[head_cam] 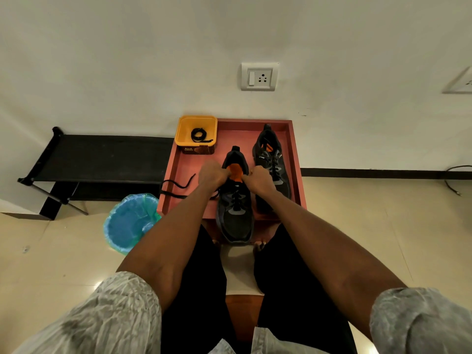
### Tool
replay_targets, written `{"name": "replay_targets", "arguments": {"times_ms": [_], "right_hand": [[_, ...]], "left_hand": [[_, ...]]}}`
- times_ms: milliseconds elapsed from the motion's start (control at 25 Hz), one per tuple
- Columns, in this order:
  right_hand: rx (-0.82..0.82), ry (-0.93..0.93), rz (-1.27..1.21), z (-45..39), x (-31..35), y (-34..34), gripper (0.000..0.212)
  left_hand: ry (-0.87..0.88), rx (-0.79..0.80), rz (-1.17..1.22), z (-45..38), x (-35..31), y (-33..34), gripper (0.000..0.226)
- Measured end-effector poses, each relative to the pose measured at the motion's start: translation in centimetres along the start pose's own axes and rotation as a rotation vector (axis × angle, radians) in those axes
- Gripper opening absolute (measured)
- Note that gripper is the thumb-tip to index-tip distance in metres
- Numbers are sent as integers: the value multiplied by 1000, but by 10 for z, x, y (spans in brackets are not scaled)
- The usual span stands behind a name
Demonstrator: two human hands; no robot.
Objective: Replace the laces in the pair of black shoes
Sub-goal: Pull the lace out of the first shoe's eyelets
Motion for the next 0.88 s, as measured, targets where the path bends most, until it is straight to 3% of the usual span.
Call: {"name": "replay_targets", "arguments": {"times_ms": [160, 360, 560, 680, 800, 880], "right_hand": [[-30, 22, -99, -2, -11, 2, 38], [2, 1, -76, -2, -15, -3, 32], [18, -58, 29, 2, -5, 4, 25], [-14, -136, 106, 10, 3, 8, 8], [66, -170, 297, 6, 10, 13, 29], [126, -138, 411, -1, 9, 20, 31]], "left_hand": [[50, 29, 105, -4, 19, -4, 21], [68, 212, 93, 12, 42, -20, 26], [238, 23, 6, 37, 54, -47, 18], [252, 197, -104, 48, 53, -56, 6], [212, 431, -322, 51, 58, -59, 28], [201, 363, -430, 52, 54, -59, 50]]}}
Point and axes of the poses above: each hand's wrist, its own z-axis away from the middle knuckle, its own y-axis out of the palm, x = y × z, the point moved 1 cm from there along -z, towards the middle knuckle, and after that the axes turned 7 degrees about x, right-handed, at the moved point
